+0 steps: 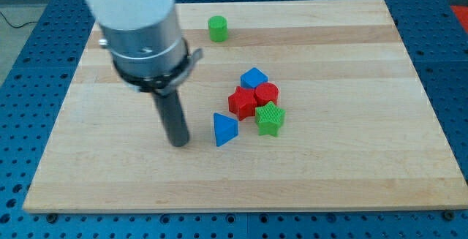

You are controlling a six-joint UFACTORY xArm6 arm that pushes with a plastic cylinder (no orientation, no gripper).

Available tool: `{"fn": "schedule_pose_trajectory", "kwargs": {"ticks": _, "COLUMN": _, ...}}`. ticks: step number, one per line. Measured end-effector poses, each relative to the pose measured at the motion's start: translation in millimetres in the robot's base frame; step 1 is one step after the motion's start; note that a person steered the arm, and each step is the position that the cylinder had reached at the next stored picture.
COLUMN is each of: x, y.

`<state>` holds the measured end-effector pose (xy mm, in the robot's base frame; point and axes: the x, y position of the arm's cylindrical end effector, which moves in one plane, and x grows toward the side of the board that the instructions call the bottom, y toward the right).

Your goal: Place yellow hexagon left diagonally towards blue triangle

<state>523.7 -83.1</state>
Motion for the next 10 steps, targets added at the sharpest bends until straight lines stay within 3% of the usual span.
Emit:
{"fn": "schedule_pose_trajectory", "kwargs": {"ticks": 2, "x": 0, "y": 56}}
{"fn": "schedule_pose_trajectory", "kwargs": {"ticks": 4, "x": 27, "y": 43}}
{"fn": "schedule_pose_trajectory", "kwargs": {"ticks": 5, "x": 10, "y": -11}}
{"fn": "schedule_pose_trajectory", "kwargs": {"ticks": 7, "x": -115, "y": -132}}
{"fn": "schedule_pose_trajectory", "kwargs": {"ticks": 8, "x": -147, "y": -130}}
{"fn": "schedule_pose_trajectory", "kwargs": {"ticks": 9, "x": -128, "y": -93}}
{"fn": "schedule_pose_trajectory", "kwargs": {"ticks": 10, "x": -75, "y": -55}}
